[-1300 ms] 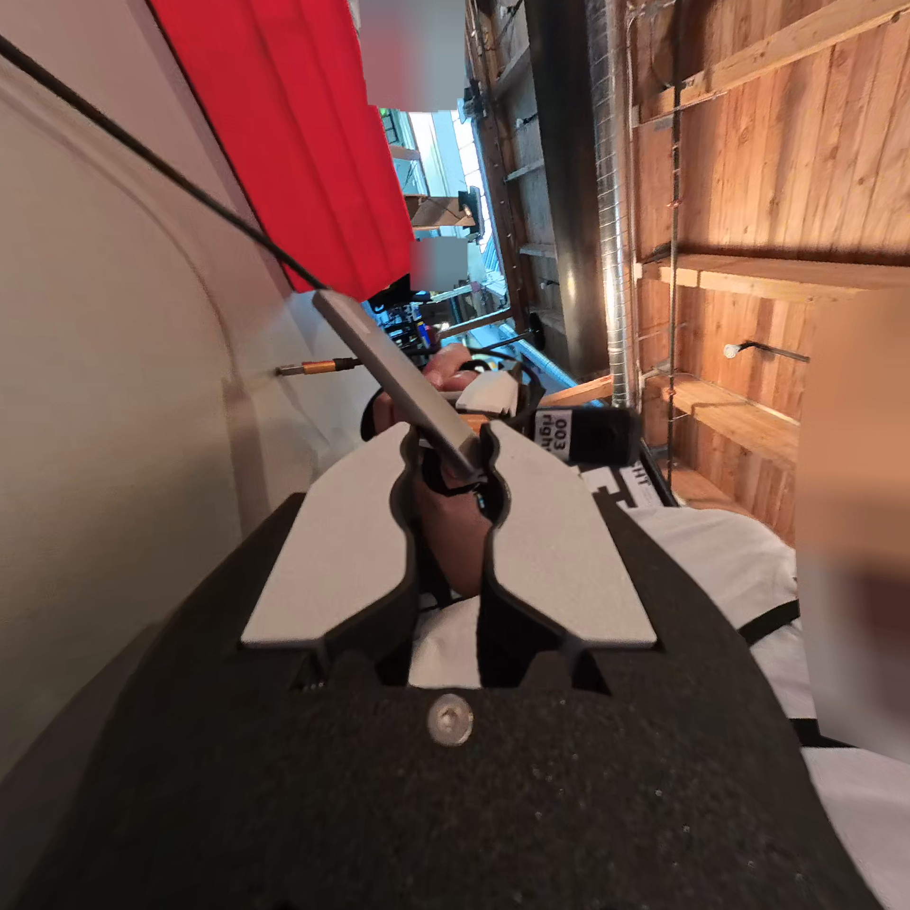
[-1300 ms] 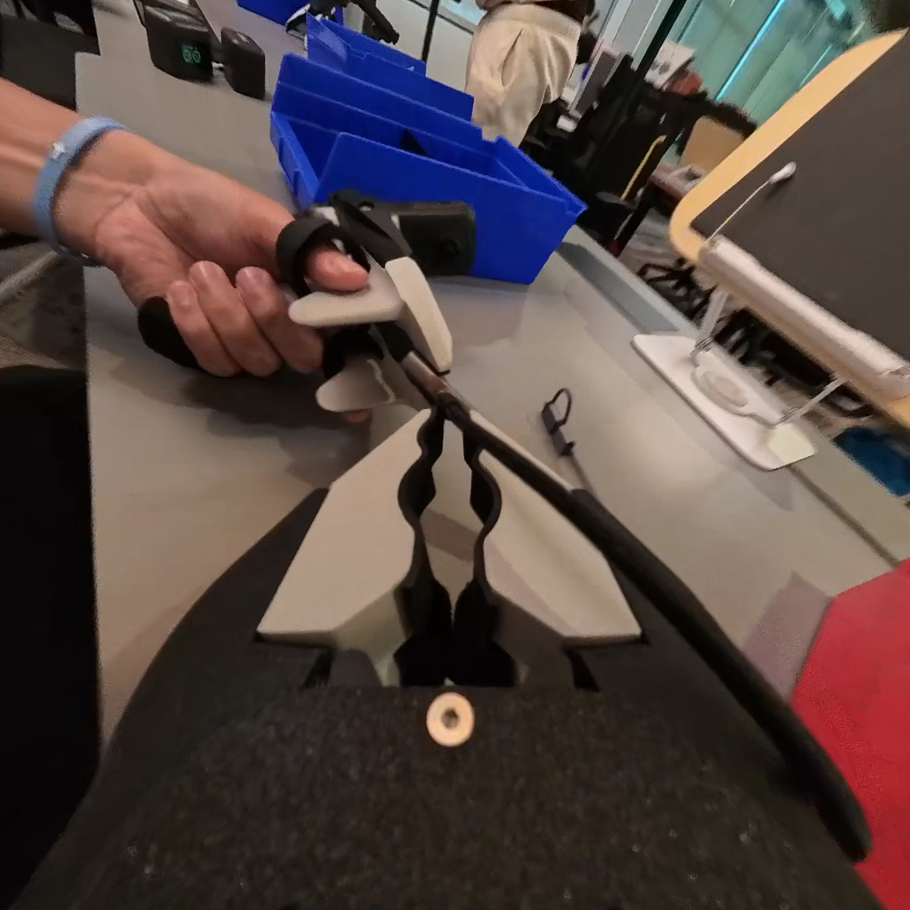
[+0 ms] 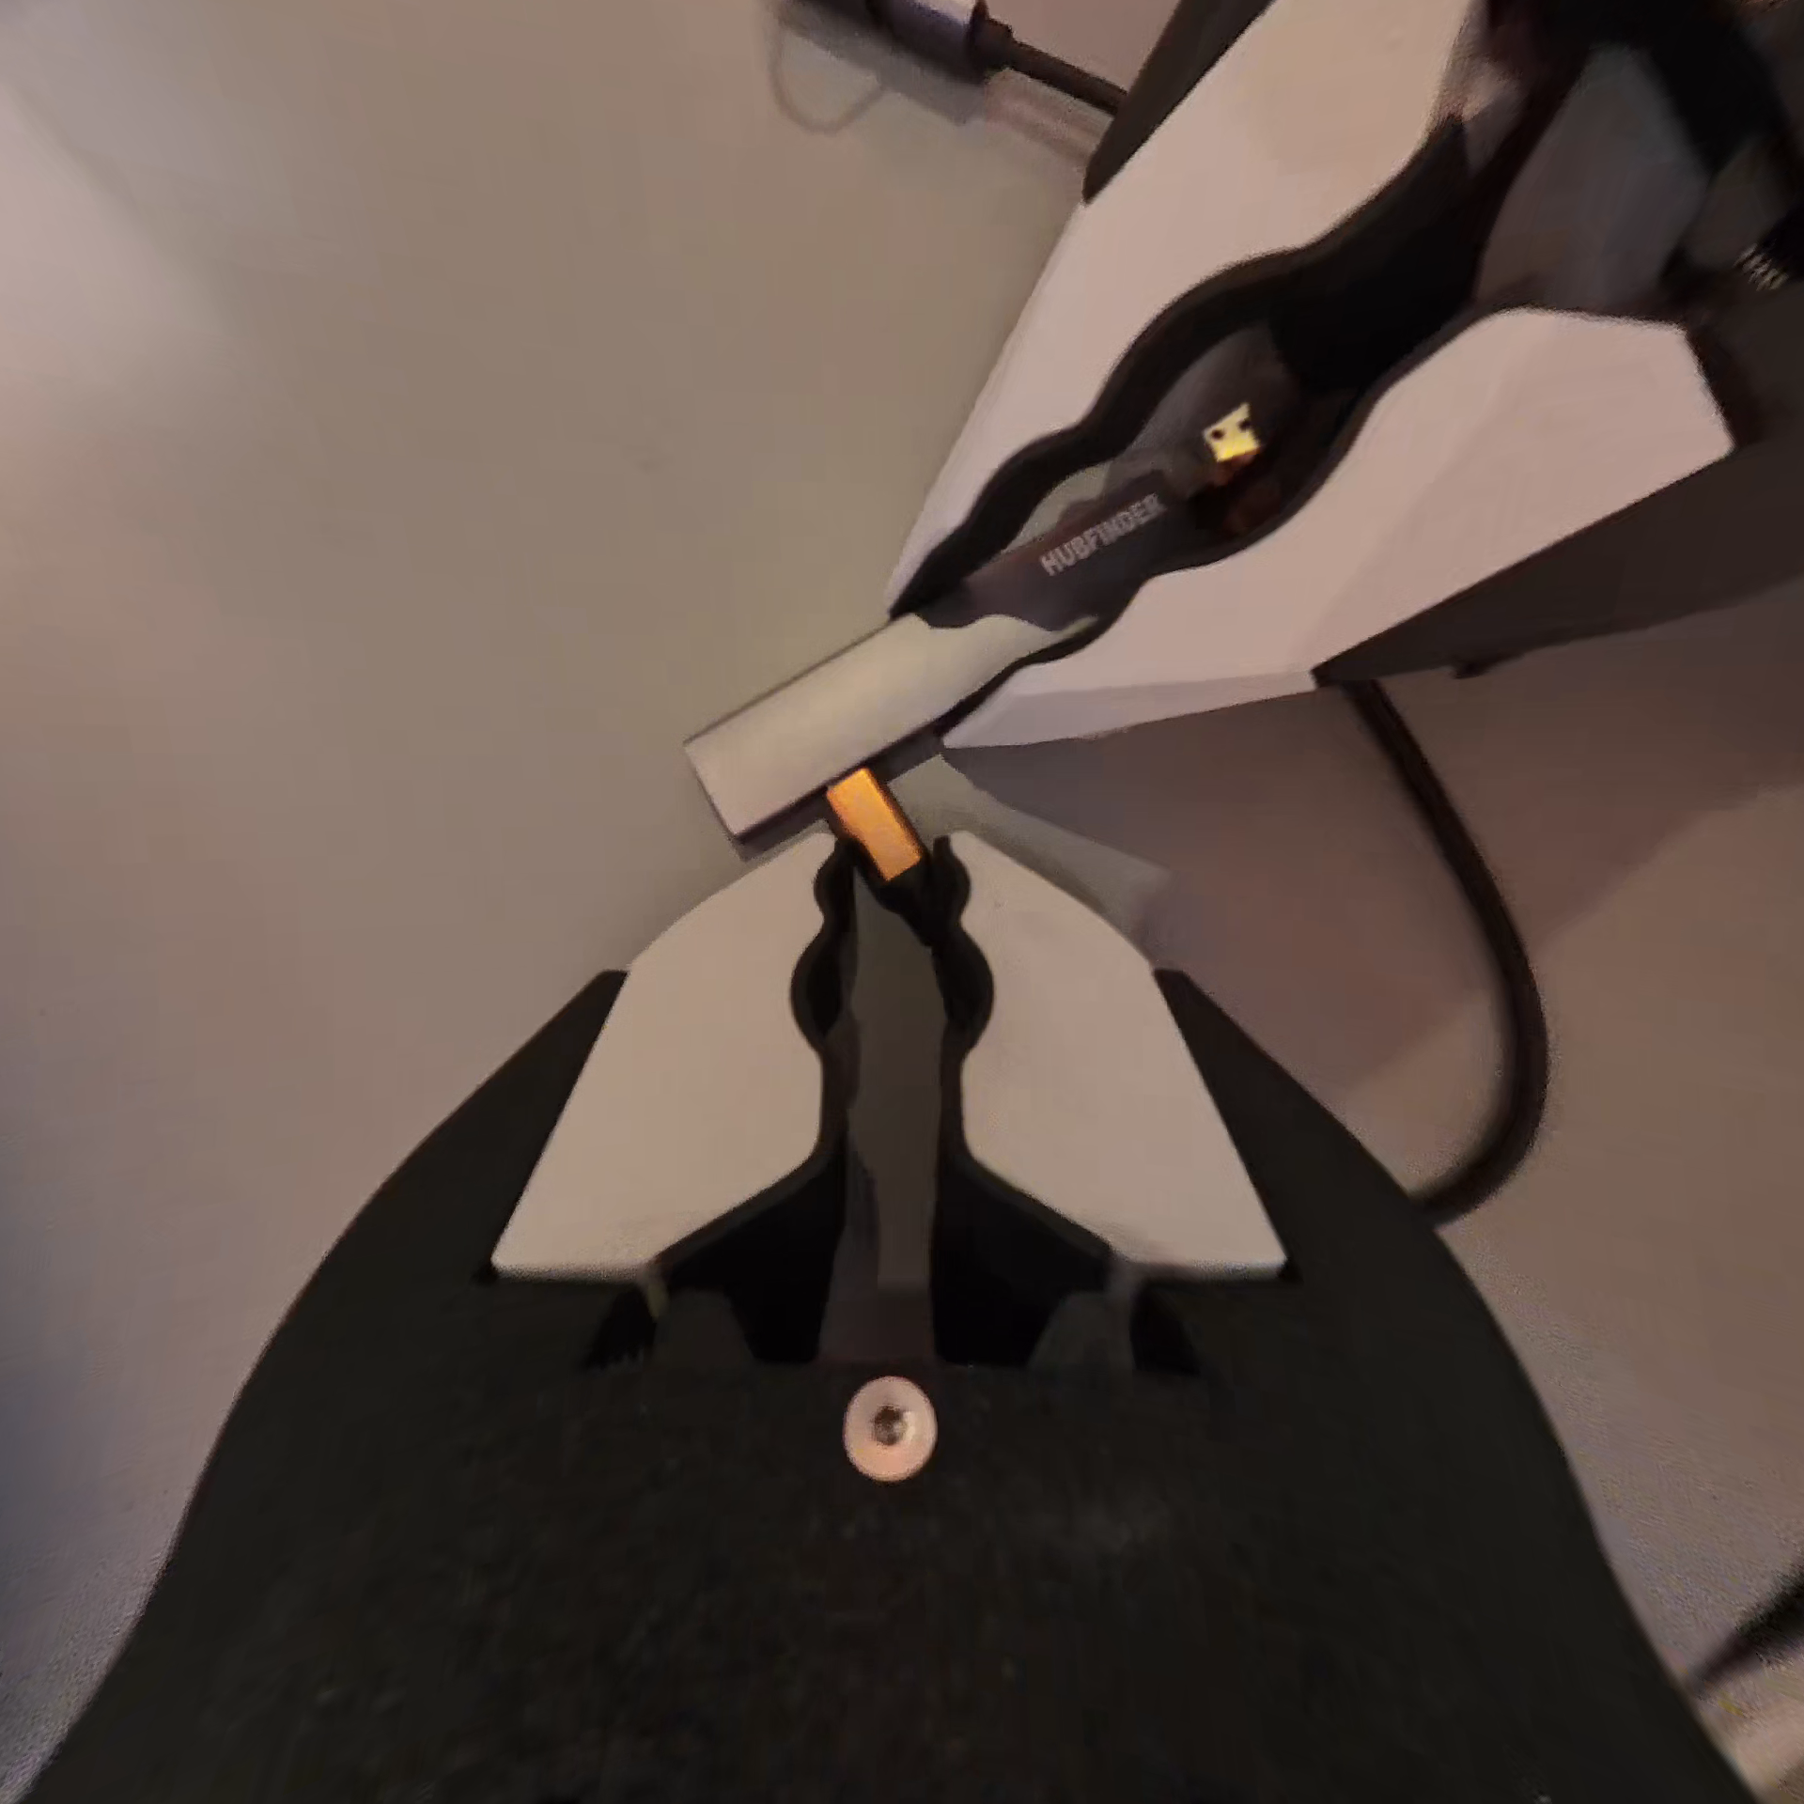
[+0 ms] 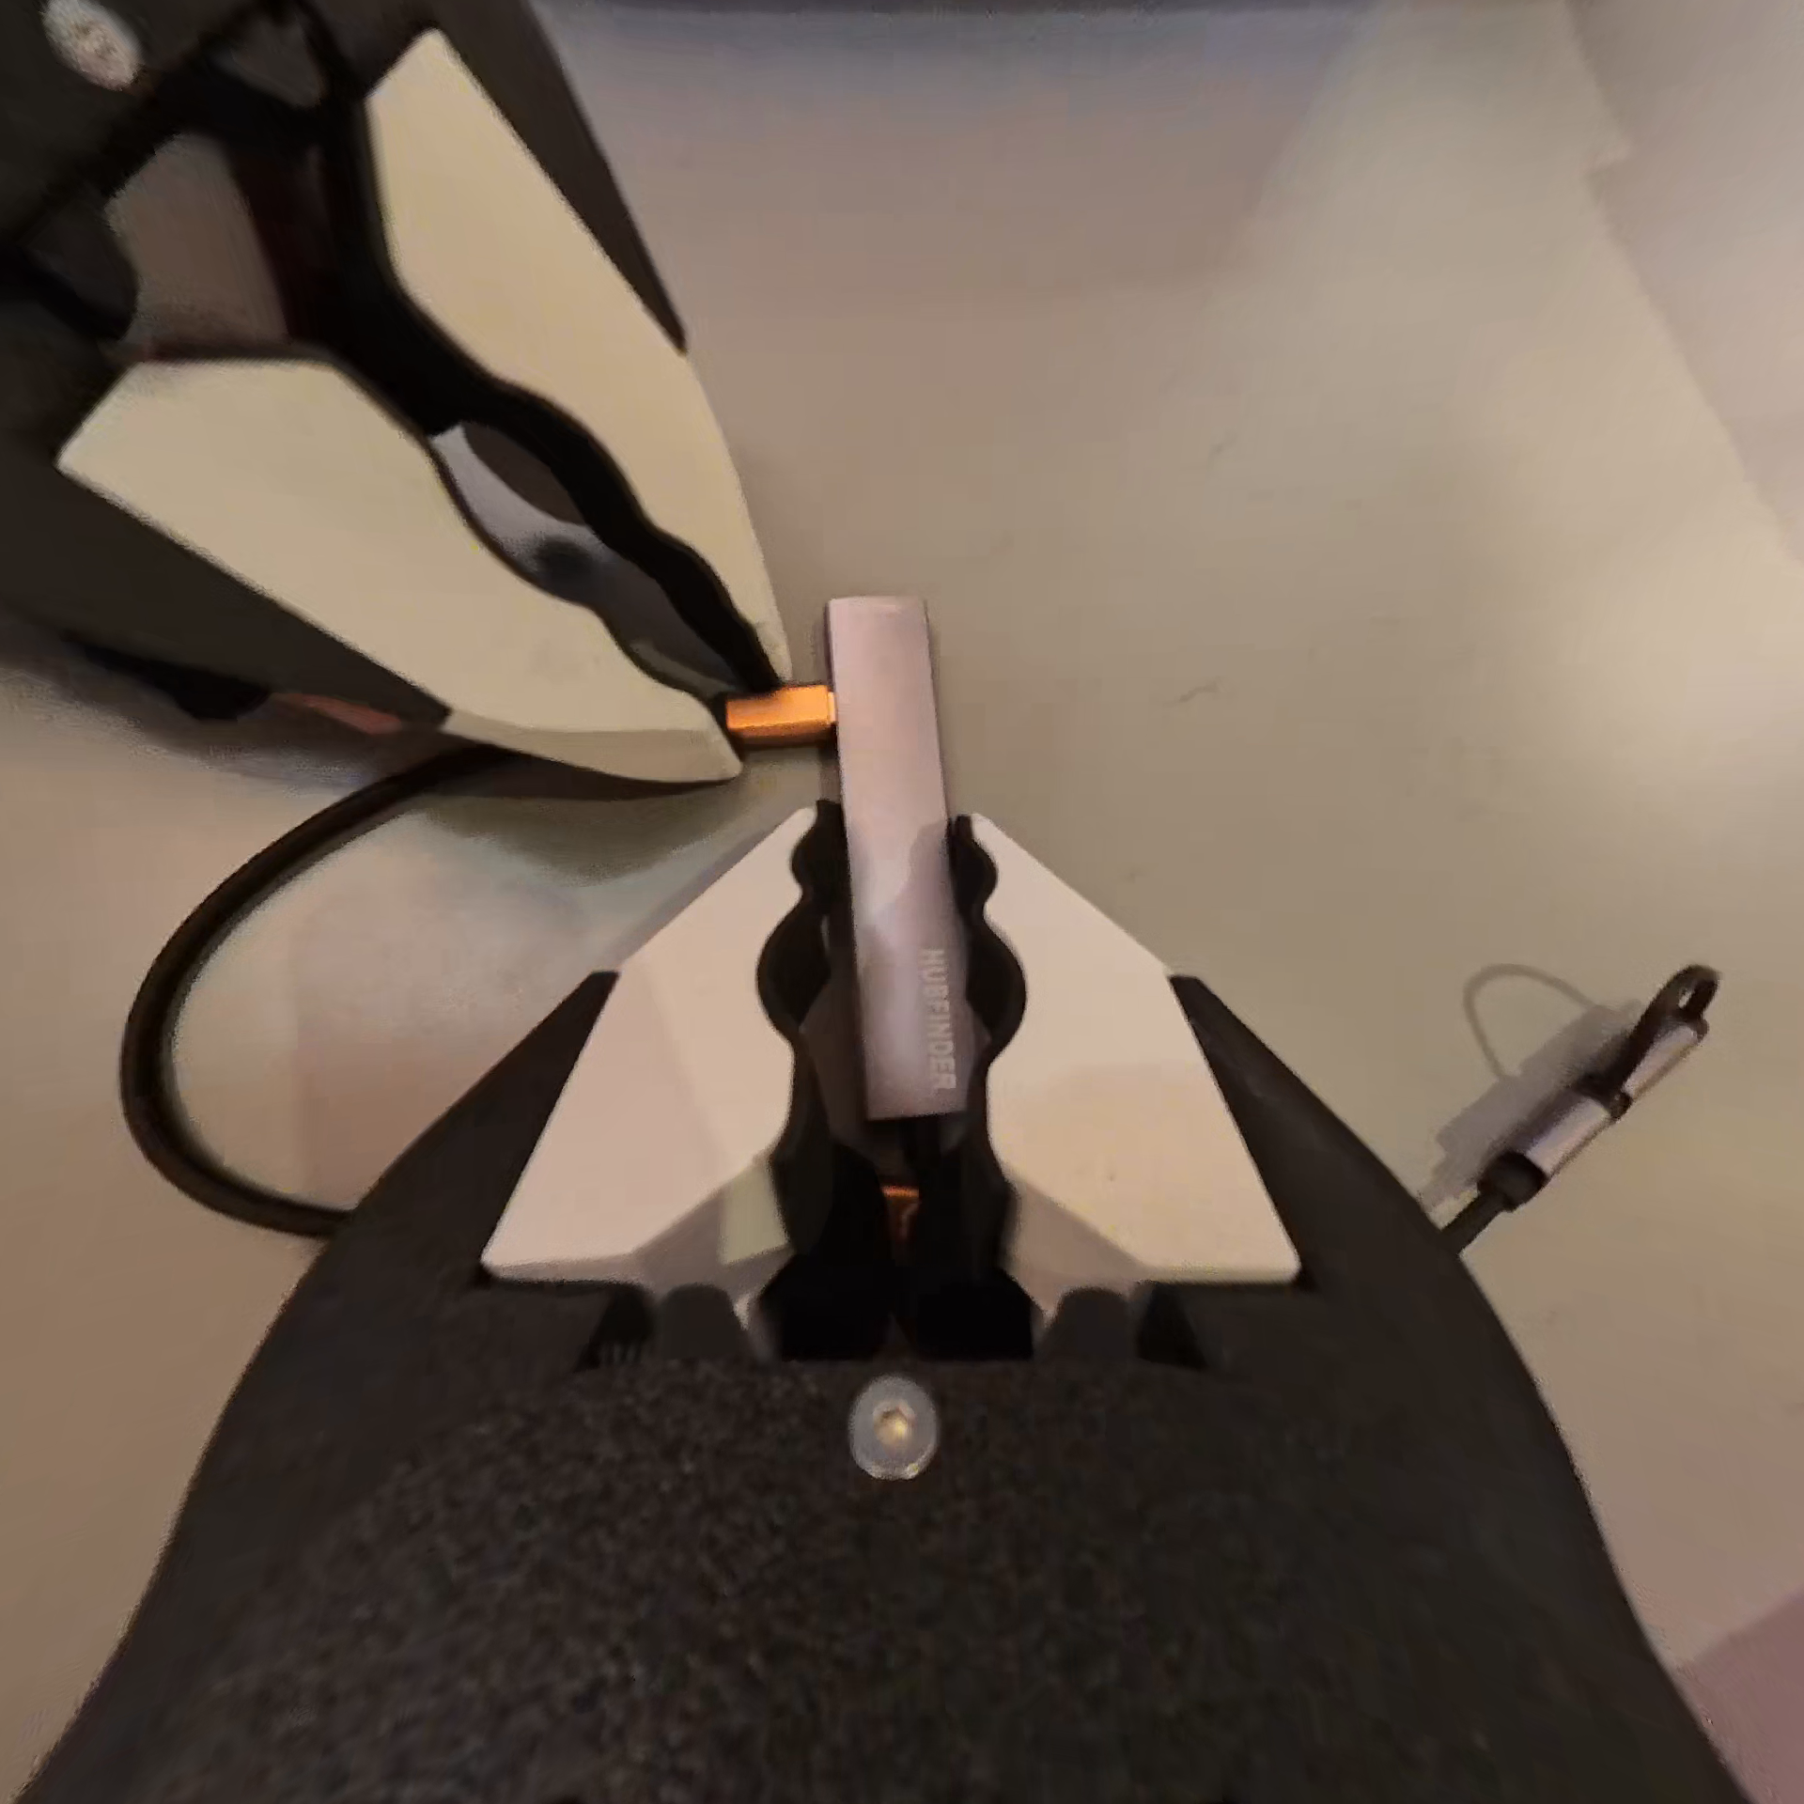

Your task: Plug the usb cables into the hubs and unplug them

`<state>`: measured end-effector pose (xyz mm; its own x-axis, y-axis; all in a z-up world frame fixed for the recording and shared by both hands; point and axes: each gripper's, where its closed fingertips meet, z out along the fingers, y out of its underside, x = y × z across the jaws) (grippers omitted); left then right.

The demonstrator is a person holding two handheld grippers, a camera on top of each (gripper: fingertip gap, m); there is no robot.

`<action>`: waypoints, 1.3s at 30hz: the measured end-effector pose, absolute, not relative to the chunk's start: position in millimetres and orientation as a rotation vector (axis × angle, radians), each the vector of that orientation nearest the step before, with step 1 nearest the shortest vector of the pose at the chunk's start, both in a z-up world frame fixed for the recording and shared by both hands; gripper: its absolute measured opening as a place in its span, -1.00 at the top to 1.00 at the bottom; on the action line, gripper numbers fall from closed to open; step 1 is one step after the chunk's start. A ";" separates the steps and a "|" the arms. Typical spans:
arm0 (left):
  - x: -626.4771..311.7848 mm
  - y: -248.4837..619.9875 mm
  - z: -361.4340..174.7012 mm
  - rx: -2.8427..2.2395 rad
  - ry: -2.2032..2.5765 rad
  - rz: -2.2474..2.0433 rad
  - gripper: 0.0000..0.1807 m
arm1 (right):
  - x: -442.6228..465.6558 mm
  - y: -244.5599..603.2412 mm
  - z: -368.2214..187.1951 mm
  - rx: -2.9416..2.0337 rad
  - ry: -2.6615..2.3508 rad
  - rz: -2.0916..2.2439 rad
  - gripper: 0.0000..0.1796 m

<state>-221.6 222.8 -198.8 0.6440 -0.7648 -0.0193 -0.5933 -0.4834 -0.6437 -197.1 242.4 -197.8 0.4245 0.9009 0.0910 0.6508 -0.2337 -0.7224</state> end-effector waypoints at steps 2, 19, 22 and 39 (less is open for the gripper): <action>-220.9 224.4 -198.7 -2.193 1.064 -0.299 0.84 | -194.8 243.3 -197.0 -1.995 -1.285 0.423 0.76; -226.7 227.2 -198.6 -2.120 1.196 -0.412 0.85 | -282.9 325.7 -65.3 -1.432 -0.595 1.148 0.98; -227.2 227.0 -198.4 -2.126 1.181 -0.417 0.85 | -284.6 321.9 -62.1 -1.395 -0.621 1.154 0.98; -241.6 232.7 -198.3 -2.063 1.314 -0.487 0.86 | -224.5 245.3 -187.1 -1.787 -1.513 0.349 1.00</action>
<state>-241.6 232.7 -198.3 0.4325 -0.9012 -0.0275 -0.6658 -0.2986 -0.6838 -224.5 245.3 -187.1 0.2620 0.9304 0.2563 0.7244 -0.0141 -0.6892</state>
